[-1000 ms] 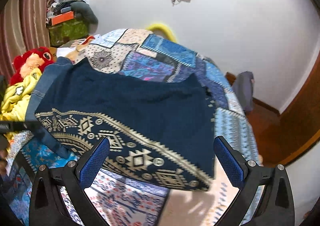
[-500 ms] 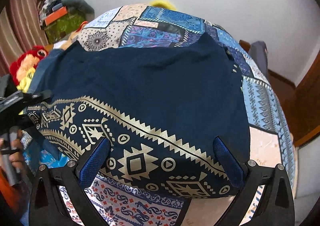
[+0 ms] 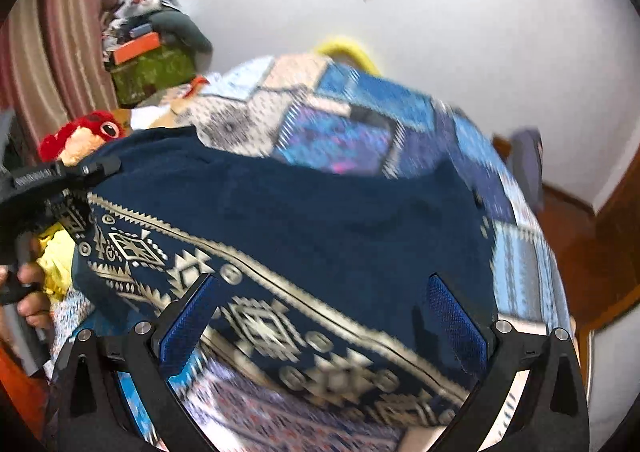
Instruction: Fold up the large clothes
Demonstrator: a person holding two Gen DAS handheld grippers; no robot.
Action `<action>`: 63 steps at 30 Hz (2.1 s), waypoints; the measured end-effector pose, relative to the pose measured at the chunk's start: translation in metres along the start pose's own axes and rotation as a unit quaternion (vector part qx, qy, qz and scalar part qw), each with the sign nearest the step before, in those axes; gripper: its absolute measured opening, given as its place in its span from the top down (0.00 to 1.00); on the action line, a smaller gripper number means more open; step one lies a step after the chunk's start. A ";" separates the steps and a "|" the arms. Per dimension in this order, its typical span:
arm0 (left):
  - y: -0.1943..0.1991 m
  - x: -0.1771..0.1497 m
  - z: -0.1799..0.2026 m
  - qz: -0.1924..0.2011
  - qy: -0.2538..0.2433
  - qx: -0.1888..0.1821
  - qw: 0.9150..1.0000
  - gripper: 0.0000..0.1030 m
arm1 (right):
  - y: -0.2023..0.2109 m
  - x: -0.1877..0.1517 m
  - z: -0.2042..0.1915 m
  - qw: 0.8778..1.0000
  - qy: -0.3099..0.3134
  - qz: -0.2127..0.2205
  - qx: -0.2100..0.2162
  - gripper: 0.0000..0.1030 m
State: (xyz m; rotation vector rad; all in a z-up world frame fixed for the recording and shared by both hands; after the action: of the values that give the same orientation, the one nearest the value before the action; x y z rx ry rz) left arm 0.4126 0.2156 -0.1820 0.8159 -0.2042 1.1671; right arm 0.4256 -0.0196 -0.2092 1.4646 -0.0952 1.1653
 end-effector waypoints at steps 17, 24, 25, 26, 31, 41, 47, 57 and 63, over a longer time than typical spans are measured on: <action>-0.037 -0.040 0.118 -0.037 -0.161 0.023 0.986 0.94 | -0.004 -0.034 -0.001 0.994 -0.003 -0.059 0.092 0.00; -0.079 -0.119 0.218 -0.089 -0.285 -0.010 0.954 0.94 | 0.077 -0.085 0.091 0.996 -0.069 -0.035 -0.033 0.00; -0.088 -0.132 0.225 -0.105 -0.293 -0.013 0.950 0.94 | 0.085 -0.091 0.102 0.995 -0.081 -0.033 -0.042 0.00; -0.103 -0.151 0.230 -0.138 -0.304 -0.013 0.943 0.94 | 0.096 -0.100 0.115 0.993 -0.097 -0.032 -0.051 0.00; -0.145 -0.220 0.221 -0.256 -0.346 0.018 0.902 0.93 | 0.128 -0.130 0.149 0.987 -0.136 -0.031 -0.079 0.00; -0.077 -0.252 0.216 -0.285 -0.429 -0.020 0.857 0.42 | 0.165 -0.144 0.160 0.988 -0.116 -0.028 -0.100 0.00; -0.033 -0.213 0.201 -0.228 -0.405 -0.013 0.885 0.33 | 0.168 -0.126 0.156 0.990 -0.113 -0.004 -0.080 0.00; -0.056 -0.117 0.148 -0.158 -0.312 0.064 0.935 0.16 | 0.094 -0.075 0.123 0.996 -0.094 -0.004 -0.013 0.00; -0.090 -0.132 0.109 -0.172 -0.301 0.093 0.933 0.15 | 0.023 -0.082 0.100 0.991 -0.100 -0.067 0.058 0.00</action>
State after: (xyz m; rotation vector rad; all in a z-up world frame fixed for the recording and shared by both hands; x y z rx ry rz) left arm 0.4653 0.0327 -0.2180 1.3115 -0.4400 0.5837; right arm 0.4285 -0.1489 -0.2282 1.6633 -0.0670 0.9272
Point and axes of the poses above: each gripper's, at about its wrist camera, not at the fingertips, and y roughly against the way its jaws point, z to its right, x to its top, the point moved 2 cm from there along -y, roughly the way its jaws point, and after that the axes turned 10 degrees about y, right-handed, at the moved point
